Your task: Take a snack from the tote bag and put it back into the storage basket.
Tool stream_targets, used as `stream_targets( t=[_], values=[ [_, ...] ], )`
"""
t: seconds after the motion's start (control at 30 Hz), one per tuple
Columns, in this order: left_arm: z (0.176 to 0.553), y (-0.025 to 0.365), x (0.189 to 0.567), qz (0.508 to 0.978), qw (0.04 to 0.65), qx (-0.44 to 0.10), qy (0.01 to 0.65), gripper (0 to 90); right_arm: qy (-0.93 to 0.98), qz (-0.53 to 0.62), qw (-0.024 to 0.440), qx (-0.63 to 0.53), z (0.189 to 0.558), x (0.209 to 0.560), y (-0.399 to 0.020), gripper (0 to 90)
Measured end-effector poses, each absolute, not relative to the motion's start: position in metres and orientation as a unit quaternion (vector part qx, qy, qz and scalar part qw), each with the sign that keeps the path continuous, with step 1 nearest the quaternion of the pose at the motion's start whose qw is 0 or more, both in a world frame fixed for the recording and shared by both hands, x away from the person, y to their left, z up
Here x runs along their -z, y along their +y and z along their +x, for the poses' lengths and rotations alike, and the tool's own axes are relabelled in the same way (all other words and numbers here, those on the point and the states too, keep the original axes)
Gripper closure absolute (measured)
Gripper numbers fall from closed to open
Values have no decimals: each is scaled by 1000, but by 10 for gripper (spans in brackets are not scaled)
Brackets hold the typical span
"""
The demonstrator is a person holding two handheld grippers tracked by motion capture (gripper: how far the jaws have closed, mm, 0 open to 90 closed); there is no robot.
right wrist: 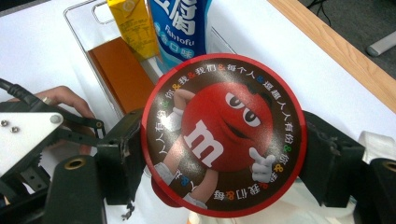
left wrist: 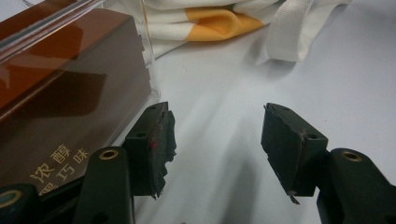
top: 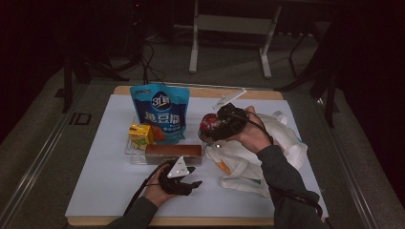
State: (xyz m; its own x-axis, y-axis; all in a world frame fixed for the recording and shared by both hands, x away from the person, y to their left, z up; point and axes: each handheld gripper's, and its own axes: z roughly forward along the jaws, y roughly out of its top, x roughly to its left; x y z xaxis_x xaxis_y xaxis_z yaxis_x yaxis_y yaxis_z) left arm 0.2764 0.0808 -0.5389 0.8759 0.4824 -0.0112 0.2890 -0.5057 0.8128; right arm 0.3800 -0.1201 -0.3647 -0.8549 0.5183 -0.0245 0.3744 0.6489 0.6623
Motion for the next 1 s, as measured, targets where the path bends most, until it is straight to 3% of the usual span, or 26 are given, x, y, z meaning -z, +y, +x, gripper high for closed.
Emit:
stream_targets(
  t=[1.0],
  values=[
    [277, 81, 539, 861, 444, -108, 223, 422, 904, 239, 100, -339, 392, 375, -85, 254]
  ],
)
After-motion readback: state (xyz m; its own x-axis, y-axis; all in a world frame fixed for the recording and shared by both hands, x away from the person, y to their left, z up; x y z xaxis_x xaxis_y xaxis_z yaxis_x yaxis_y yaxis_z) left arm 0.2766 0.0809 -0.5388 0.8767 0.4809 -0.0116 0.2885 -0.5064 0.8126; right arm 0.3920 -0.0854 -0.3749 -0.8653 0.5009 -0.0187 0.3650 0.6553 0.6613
